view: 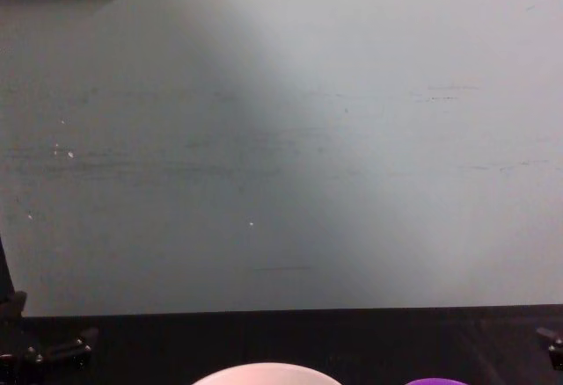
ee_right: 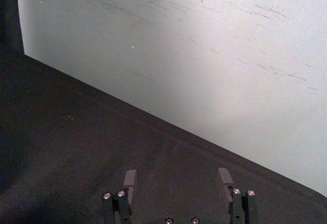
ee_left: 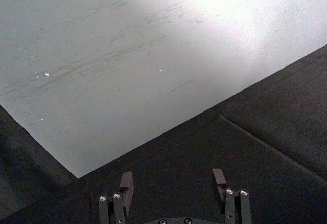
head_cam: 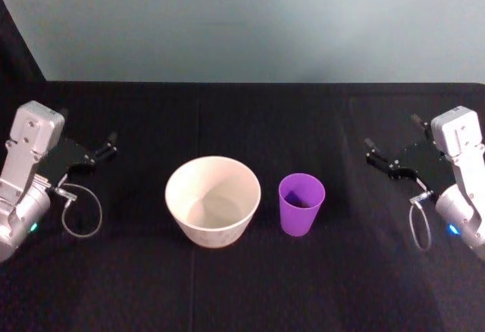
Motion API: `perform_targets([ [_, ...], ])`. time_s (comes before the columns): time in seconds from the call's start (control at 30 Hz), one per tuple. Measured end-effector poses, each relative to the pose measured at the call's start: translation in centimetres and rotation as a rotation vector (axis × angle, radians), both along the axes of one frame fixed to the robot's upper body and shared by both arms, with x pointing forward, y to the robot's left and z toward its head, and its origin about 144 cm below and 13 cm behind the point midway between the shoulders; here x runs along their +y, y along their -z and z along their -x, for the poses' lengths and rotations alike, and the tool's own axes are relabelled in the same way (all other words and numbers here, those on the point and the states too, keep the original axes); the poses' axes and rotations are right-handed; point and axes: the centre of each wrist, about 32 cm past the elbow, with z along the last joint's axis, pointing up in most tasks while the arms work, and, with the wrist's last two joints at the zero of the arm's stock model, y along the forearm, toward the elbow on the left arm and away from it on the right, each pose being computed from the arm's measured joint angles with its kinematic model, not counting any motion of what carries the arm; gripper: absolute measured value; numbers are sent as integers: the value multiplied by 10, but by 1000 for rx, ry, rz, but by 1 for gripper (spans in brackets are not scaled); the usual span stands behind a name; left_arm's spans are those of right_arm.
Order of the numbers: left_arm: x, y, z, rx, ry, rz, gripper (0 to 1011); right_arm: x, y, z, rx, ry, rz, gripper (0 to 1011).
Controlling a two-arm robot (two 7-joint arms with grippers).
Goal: Pick up the cup and pour the mung beans from the cup into the bowl.
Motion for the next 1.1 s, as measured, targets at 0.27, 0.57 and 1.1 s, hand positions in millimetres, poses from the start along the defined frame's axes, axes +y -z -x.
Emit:
perform_targets([
  [0.27, 0, 0, 0, 0, 0, 0, 1000, 0, 0, 0, 0, 0, 0, 1003],
  [0.57, 0, 0, 0, 0, 0, 0, 1000, 0, 0, 0, 0, 0, 0, 1003],
  [1.1, 0, 0, 0, 0, 0, 0, 1000, 0, 2, 11, 8, -9, -6, 1003],
])
